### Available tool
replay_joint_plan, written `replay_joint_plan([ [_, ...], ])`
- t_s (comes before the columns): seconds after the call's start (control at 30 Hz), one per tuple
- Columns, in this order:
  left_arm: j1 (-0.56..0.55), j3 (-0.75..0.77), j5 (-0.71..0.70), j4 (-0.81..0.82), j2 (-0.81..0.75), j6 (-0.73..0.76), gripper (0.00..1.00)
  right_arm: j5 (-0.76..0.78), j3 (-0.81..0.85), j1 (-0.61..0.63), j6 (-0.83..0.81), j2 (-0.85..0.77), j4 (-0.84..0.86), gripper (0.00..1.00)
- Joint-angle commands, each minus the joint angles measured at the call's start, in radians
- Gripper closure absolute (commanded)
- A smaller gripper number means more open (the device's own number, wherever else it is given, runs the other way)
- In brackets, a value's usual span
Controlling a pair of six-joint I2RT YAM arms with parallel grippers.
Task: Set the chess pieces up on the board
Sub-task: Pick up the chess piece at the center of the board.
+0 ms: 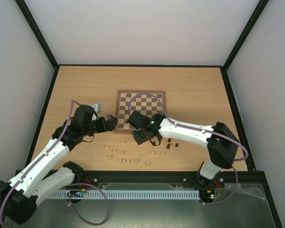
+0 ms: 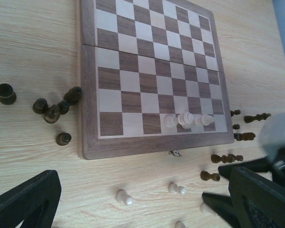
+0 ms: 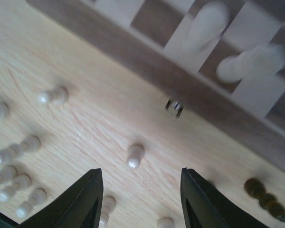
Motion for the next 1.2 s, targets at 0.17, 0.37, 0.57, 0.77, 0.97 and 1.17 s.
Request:
replay_joint_plan([
  [0.17, 0.005, 0.01, -0.06, 0.0, -0.036, 0.021, 0.01, 0.021, 0.001, 0.065, 0.046, 0.067, -0.103, 0.63],
  [0.37, 0.005, -0.004, -0.048, 0.003, -0.015, 0.03, 0.01, 0.006, 0.002, 0.072, 0.053, 0.114, -0.091, 0.7],
  [0.57, 0.005, -0.004, -0.051, 0.003, -0.033, 0.027, 0.01, -0.008, 0.012, 0.073, 0.05, 0.167, -0.07, 0.71],
  [0.77, 0.005, -0.005, -0.051, 0.0, -0.035, 0.027, 0.0, -0.017, 0.016, 0.073, 0.046, 0.194, -0.053, 0.73],
  [0.97, 0.006, -0.007, -0.054, 0.002, -0.037, 0.027, 0.0, -0.022, 0.016, 0.073, 0.039, 0.215, -0.039, 0.76],
  [1.17, 0.005, -0.005, -0.056, 0.0, -0.038, 0.025, 0.0, -0.02, 0.013, 0.073, 0.034, 0.232, -0.024, 0.8],
])
